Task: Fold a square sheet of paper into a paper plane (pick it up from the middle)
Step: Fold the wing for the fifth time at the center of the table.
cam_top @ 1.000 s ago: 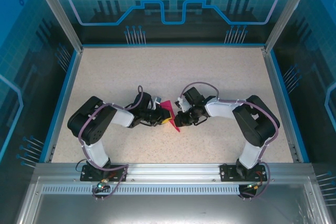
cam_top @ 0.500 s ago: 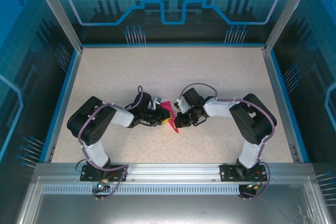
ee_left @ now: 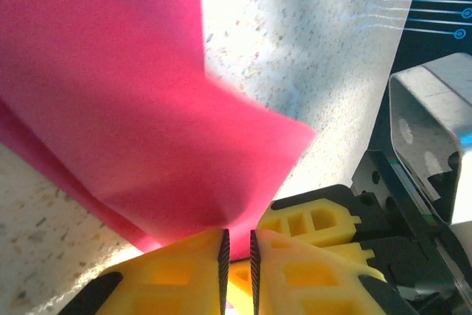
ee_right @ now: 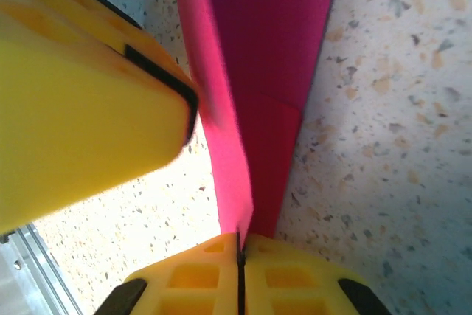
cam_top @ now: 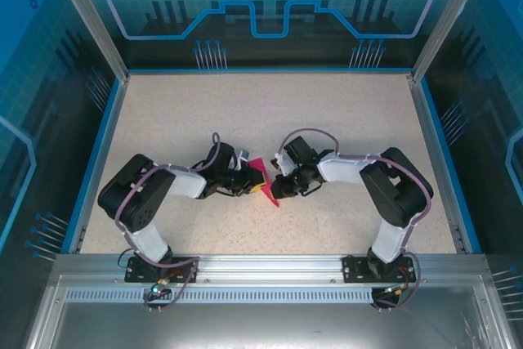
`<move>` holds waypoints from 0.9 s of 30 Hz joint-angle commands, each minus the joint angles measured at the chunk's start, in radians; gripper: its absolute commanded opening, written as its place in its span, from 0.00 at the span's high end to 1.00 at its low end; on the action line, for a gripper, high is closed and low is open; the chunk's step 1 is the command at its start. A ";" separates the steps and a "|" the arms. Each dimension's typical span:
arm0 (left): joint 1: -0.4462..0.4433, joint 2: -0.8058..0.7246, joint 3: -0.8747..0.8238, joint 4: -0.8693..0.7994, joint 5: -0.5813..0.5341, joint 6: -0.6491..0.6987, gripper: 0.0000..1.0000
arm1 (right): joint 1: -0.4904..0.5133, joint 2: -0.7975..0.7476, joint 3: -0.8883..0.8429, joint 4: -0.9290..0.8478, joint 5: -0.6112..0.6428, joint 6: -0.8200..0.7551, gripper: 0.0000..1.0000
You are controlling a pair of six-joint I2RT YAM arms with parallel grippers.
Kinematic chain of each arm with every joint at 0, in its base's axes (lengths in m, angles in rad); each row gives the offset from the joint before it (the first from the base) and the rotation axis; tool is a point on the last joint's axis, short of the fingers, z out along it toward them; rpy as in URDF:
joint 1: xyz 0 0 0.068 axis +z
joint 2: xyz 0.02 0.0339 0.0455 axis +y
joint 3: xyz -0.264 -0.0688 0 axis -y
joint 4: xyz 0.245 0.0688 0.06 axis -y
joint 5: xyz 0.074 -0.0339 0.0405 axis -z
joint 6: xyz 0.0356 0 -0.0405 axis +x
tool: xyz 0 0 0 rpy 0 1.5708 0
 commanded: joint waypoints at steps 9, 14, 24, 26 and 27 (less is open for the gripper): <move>0.019 -0.097 -0.001 -0.119 -0.080 0.072 0.78 | 0.013 -0.051 0.077 -0.181 0.136 -0.243 0.90; 0.020 -0.086 0.004 -0.107 -0.070 0.066 0.79 | 0.015 -0.061 0.107 -0.171 0.122 -0.240 0.77; 0.019 -0.097 -0.001 -0.100 -0.052 0.064 0.79 | 0.051 -0.076 0.116 -0.191 0.167 -0.235 0.77; 0.019 -0.099 -0.002 -0.101 -0.051 0.065 0.79 | 0.064 -0.090 0.107 -0.203 0.193 -0.228 0.76; 0.019 -0.099 -0.002 -0.101 -0.052 0.065 0.79 | 0.067 -0.095 0.102 -0.210 0.206 -0.224 0.75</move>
